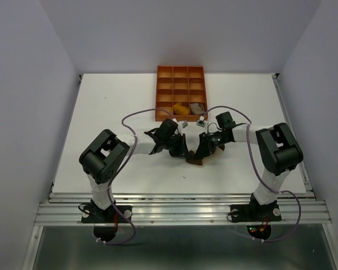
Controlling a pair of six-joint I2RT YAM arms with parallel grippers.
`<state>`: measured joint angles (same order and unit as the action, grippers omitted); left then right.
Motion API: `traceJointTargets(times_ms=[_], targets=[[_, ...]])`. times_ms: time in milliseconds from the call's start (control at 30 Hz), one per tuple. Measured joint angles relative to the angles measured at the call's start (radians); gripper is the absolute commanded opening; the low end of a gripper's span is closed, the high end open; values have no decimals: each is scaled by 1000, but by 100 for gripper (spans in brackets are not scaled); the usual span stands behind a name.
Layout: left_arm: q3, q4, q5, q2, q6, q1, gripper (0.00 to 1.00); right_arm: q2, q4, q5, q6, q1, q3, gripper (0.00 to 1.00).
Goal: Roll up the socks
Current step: Roll the sock at the center of the board.
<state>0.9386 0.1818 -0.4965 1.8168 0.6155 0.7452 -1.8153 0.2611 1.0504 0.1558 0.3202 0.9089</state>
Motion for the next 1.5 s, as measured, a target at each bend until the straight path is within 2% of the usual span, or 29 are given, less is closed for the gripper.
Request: traceJointTargets(times_ms=[67, 100, 267, 300, 333, 467, 567, 733, 800, 933, 1033, 1233, 1367, 1500], targets=[[0, 1, 3, 0, 0, 2, 0, 11, 0, -9, 2, 0, -3, 54], [0, 2, 7, 0, 1, 5, 0, 19, -1, -13, 8, 0, -3, 64], [0, 5, 30, -3, 2, 19, 0, 130, -6, -24, 72, 1, -3, 81], [0, 4, 43, -9, 2, 27, 0, 153, -8, -24, 82, 1, -3, 95], [0, 3, 53, -13, 2, 33, 0, 192, -16, -30, 92, 1, -3, 100], [0, -6, 99, -26, 2, 63, 0, 318, -83, -72, 112, -5, 7, 100], [-7, -7, 122, -34, 3, 73, 0, 343, -142, -124, 78, -26, 16, 100], [-16, -20, 166, -59, 6, 78, 0, 311, -345, -317, -132, -157, 18, 100], [-13, -37, 195, -66, 6, 84, 0, 284, -488, -439, -251, -195, 20, 100], [21, -113, 264, -66, 11, 100, 0, 273, -754, -673, -449, -195, 19, 100], [52, -171, 307, -66, 22, 107, 0, 301, -832, -789, -553, -188, 19, 100], [76, -263, 386, -66, 85, 117, 0, 444, -672, -1054, -628, -86, 31, 100], [78, -299, 376, -74, 112, 117, 0, 620, -534, -1088, -631, 6, -18, 100], [78, -336, 343, -84, 114, 117, 0, 826, -391, -1101, -598, 165, -130, 100]])
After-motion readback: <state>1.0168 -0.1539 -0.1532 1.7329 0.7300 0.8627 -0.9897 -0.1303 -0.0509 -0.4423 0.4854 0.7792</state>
